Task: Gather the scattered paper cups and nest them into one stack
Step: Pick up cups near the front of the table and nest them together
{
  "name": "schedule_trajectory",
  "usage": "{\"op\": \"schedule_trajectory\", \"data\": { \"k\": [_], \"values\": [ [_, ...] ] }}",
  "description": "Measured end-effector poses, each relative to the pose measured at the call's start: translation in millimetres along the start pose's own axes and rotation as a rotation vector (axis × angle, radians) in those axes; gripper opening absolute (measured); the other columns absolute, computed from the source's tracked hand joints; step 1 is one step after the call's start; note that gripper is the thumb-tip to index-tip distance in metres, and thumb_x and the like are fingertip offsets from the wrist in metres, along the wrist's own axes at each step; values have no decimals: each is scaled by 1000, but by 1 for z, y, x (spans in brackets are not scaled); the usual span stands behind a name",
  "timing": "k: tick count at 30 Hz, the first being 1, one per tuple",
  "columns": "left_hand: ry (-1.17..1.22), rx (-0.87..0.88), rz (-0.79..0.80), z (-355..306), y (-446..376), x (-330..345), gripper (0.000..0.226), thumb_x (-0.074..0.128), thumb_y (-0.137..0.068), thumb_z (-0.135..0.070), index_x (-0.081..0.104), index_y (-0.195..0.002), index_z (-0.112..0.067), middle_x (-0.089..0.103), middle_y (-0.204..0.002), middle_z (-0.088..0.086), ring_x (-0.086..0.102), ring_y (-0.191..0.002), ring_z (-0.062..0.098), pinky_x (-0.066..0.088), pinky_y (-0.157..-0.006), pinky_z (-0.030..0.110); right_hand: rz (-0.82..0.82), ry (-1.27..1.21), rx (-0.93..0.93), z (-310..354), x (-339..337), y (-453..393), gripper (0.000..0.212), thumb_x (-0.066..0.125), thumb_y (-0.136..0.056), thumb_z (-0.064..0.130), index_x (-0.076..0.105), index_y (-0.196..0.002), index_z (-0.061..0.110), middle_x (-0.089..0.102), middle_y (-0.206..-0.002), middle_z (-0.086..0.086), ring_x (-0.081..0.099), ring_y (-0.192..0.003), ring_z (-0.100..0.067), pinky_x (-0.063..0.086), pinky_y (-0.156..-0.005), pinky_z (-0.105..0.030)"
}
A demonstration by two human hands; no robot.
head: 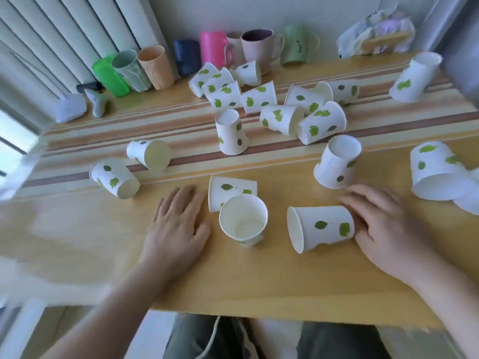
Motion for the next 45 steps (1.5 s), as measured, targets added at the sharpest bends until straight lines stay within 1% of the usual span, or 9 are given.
{"op": "schedule_trajectory", "data": {
  "k": [8,14,18,21,26,30,35,41,45],
  "values": [
    [213,-74,-122,-10,23,-17,43,63,-99,-33,62,-143,-31,59,-151,-3,60,-133,29,50,-104,41,134,-85,160,16,-12,3,44,60,-101,7,72,-138,28,63,-150,13,57,-140,-23,48,-112,-38],
    [732,-106,-135,-53,66,-22,44,70,-81,-11,47,-117,-24,61,-113,5,62,-104,28,56,-87,43,-75,-433,543,46,-52,20,71,48,-93,-1,50,-156,32,59,-144,-1,65,-103,-22,51,-69,-33],
    [880,-68,-76,-80,63,-2,78,87,-76,-40,31,-130,-35,50,-136,-3,59,-125,21,55,-108,44,232,-192,194,104,-55,17,96,57,-83,2,27,-167,38,32,-167,7,29,-154,-25,39,-118,-35],
    [865,-47,-161,-90,44,-2,85,89,-74,-37,29,-134,-32,50,-137,-3,60,-122,21,53,-101,35,401,21,101,117,-44,10,104,58,-84,15,8,-171,40,17,-174,17,7,-163,-22,27,-129,-42],
    [756,39,-159,-103,15,-2,69,88,-76,-36,45,-128,-29,64,-108,-17,64,-101,17,52,-83,30,277,-22,147,103,-34,-3,83,67,-79,26,40,-154,48,51,-146,24,45,-138,-18,50,-107,-40],
    [761,85,-159,-109,-3,-3,64,88,-74,-40,46,-123,-36,64,-108,-22,63,-99,5,47,-76,20,-134,-694,328,101,-58,-27,59,81,-76,20,58,-117,57,69,-117,24,71,-103,-9,64,-77,-35],
    [804,105,-164,-112,-11,4,61,85,-73,-40,50,-122,-42,70,-105,-21,64,-100,-6,49,-74,9,-269,-1058,308,117,-67,-62,76,81,-70,14,56,-133,47,72,-124,16,69,-113,-12,56,-83,-31],
    [856,119,-183,-106,-19,11,58,83,-68,-52,54,-118,-43,78,-103,-20,73,-93,-2,58,-78,20,-59,-1002,255,130,-19,-69,113,90,-81,9,28,-156,66,67,-138,19,60,-129,8,54,-102,-25],
    [893,114,-182,-98,-22,14,56,85,-73,-45,55,-120,-46,75,-105,-32,72,-94,-5,59,-78,19,44,-1046,245,124,2,-61,122,98,-71,31,21,-157,70,64,-145,27,53,-140,7,52,-111,-33]
  ]
}}
Point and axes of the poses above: each hand's wrist, its own y-axis away from the middle knuckle, its own x-axis out of the palm, z = x × y, the point moved 3 cm from there along -y, towards the middle knuckle
